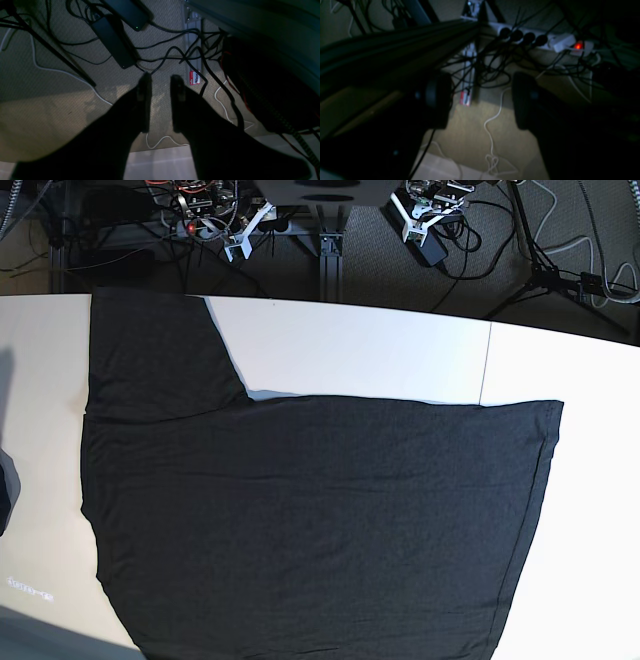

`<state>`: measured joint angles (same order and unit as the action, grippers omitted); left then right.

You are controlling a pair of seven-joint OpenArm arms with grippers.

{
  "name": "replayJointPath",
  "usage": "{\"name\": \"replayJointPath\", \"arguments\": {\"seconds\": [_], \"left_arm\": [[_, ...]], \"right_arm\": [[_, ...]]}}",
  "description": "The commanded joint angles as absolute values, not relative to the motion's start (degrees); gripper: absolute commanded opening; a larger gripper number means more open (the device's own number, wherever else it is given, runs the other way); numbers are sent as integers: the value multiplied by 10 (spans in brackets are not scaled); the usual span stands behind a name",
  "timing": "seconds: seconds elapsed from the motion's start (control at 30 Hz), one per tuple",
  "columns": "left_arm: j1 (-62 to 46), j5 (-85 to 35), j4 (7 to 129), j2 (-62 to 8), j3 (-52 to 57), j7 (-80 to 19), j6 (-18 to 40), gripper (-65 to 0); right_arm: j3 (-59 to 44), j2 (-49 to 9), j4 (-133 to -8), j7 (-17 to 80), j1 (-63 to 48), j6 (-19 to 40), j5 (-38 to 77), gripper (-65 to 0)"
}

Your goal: Fold the T-shirt properly

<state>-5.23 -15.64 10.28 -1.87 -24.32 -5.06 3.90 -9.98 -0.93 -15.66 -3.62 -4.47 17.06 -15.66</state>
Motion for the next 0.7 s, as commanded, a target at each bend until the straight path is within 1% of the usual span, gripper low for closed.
{"name": "replayJointPath", "arguments": {"seconds": [0.0,0.47,0.5,0.53,0.63,0.67], "left_arm": [[-56,-156,105,-18,-244,-47,52,-484],[-56,-156,105,-18,-244,-42,52,-484],[-56,-156,105,-18,-244,-42,52,-484],[-56,-156,105,-18,-244,-42,52,-484],[-56,-156,105,-18,-244,-40,52,-484],[-56,-156,105,-18,-244,-40,52,-484]], "right_arm": [[-99,-9,-160,-46,-46,144,-154,-269],[-99,-9,-163,-50,-46,143,-155,-274],[-99,-9,-163,-57,-46,144,-157,-300],[-99,-9,-163,-60,-46,145,-164,-353],[-99,-9,-164,-60,-46,148,-182,-576],[-99,-9,-164,-60,-46,148,-182,-629]]}}
